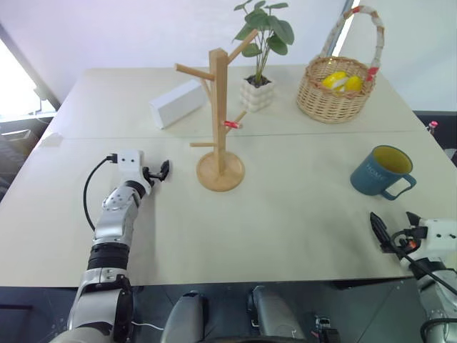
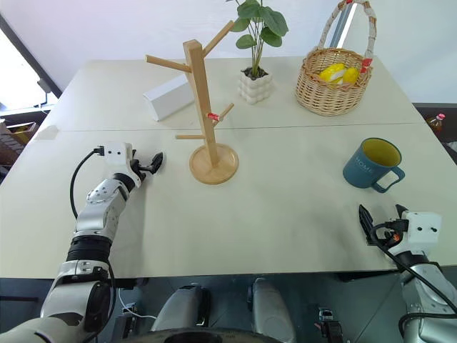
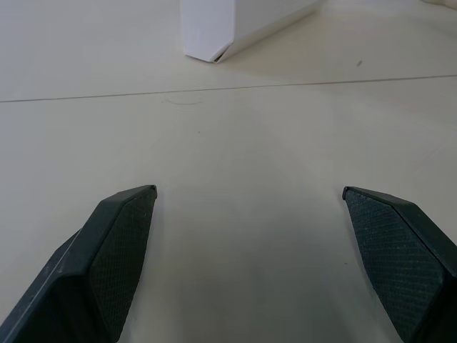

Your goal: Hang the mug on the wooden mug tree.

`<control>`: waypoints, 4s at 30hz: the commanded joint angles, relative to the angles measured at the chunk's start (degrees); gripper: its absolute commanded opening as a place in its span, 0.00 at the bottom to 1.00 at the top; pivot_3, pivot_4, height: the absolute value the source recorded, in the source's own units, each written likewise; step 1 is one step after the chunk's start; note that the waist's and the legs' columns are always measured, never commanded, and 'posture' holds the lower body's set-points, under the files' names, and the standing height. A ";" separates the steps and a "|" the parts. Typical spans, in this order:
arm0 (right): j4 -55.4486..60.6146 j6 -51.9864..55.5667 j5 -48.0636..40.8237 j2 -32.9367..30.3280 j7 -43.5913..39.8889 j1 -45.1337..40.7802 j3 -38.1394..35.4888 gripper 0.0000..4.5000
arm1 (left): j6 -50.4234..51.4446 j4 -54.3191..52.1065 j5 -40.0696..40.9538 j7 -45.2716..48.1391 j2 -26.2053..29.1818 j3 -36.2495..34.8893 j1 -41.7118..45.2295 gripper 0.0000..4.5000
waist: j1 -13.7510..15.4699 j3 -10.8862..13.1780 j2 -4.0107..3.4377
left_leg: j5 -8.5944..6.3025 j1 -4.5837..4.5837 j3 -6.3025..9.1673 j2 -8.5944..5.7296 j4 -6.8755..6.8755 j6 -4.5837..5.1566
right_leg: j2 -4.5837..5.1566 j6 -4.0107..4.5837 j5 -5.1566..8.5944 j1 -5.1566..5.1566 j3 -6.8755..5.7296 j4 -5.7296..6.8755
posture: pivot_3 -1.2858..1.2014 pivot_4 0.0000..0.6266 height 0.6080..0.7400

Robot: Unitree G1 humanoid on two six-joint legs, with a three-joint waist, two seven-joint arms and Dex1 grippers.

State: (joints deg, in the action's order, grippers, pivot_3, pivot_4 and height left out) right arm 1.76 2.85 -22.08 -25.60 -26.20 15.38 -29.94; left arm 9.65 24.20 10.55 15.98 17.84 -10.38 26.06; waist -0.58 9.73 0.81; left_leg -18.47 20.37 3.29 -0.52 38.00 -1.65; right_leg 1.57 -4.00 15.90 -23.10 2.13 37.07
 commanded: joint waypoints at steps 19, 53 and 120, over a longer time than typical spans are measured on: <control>0.56 -2.21 1.07 0.47 1.07 -1.06 -0.35 0.99 | 2.37 -21.36 8.02 16.20 5.65 1.15 -16.33 1.00 | -0.16 -0.02 -0.04 | 0.00 0.00 -0.02 0.02 -0.02 0.00 | 0.03 0.01 0.00 -0.02 0.07 0.00 | 0.52 0.24 1.00; -7.64 -5.53 10.17 5.19 23.01 -15.19 0.25 0.99 | 11.09 -46.55 16.97 39.21 8.68 22.79 -14.84 1.00 | -0.25 -0.11 -0.35 | 0.01 -0.03 -0.13 0.02 0.03 0.03 | -0.11 0.05 0.03 0.02 0.18 0.00 | 0.52 0.24 1.00; 22.49 18.99 29.74 -5.16 -7.70 -51.00 42.35 0.01 | 4.64 -37.69 23.50 34.86 13.40 -1.15 -19.57 1.00 | -0.20 0.02 -0.13 | 0.00 0.13 0.01 0.00 0.03 0.02 | 0.08 0.03 0.01 -0.14 0.03 -0.06 | 0.52 0.24 1.00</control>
State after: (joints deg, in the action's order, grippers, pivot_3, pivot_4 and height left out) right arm 22.80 21.73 6.98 -31.33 -34.11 -33.34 13.13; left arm 13.69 -10.58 32.20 50.42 30.63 -10.03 5.80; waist -0.78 9.75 0.67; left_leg -18.46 20.51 3.30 -0.52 38.02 -1.63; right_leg 1.65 -3.96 15.92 -23.25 2.16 37.01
